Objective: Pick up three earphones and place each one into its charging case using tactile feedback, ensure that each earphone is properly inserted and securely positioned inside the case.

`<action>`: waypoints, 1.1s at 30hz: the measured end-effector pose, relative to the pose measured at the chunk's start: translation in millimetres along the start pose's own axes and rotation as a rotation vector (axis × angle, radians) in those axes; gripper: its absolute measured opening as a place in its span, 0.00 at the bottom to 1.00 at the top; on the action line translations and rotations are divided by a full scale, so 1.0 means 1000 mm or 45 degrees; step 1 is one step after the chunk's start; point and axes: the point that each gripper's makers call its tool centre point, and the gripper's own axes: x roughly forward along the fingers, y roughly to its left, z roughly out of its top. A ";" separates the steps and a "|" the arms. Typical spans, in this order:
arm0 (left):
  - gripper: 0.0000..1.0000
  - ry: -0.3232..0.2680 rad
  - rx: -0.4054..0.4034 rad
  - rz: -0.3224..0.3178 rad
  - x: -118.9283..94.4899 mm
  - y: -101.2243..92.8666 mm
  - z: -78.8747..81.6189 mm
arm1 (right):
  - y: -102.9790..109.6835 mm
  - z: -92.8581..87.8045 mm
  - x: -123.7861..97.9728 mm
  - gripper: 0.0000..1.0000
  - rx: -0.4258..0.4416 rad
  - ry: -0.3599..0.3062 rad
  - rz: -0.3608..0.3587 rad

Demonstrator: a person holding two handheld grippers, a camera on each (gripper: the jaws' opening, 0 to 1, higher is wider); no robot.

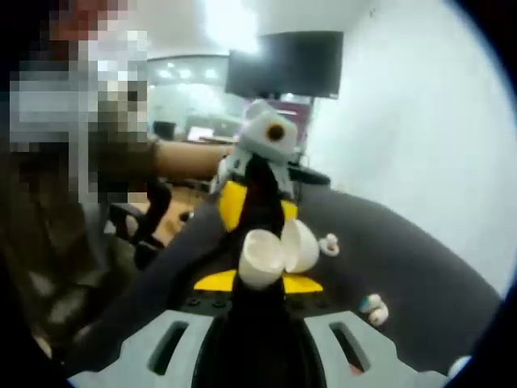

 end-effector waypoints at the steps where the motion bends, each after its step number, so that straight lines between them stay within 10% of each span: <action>1: 0.25 0.011 0.015 -0.001 0.006 -0.001 -0.001 | 0.000 0.000 0.000 0.20 -0.001 0.000 0.000; 21: 0.18 -0.066 0.048 0.037 0.012 0.011 0.000 | -0.010 0.017 -0.026 0.26 0.214 -0.041 -0.012; 26: 0.18 -0.069 0.055 0.037 0.013 0.013 0.001 | -0.050 0.037 -0.056 0.21 0.297 -0.067 -0.203; 33: 0.18 -0.079 0.074 0.045 0.014 0.014 0.001 | -0.120 -0.007 -0.064 0.15 0.612 0.230 -0.432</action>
